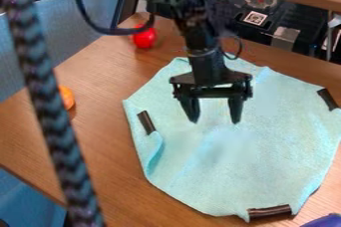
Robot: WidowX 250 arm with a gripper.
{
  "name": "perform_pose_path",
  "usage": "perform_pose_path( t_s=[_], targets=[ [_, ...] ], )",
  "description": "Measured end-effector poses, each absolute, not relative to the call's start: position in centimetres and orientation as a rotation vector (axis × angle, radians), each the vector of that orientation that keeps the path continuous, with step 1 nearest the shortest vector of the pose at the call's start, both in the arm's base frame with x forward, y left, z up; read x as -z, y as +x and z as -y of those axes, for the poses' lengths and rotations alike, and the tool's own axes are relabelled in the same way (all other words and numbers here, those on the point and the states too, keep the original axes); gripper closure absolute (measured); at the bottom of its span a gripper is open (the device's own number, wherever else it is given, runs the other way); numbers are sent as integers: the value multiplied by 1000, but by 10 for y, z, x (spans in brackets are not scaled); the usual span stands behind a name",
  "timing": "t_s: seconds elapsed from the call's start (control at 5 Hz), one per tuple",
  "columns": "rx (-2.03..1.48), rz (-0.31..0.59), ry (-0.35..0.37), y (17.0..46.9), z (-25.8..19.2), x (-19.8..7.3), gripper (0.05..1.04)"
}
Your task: Touches the cloth
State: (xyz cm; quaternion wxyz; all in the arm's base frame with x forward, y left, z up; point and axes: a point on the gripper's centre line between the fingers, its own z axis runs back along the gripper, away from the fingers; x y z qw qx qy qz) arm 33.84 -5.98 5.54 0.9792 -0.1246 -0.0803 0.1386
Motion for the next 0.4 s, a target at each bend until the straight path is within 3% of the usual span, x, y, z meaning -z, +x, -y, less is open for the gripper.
perform_pose_path(
  t_s=[0.2, 0.4],
  targets=[
    [-246, 188, -268, 332, 60, -78, 83],
    [-335, 230, -177, 322, 32, -110, 83]
  ],
)
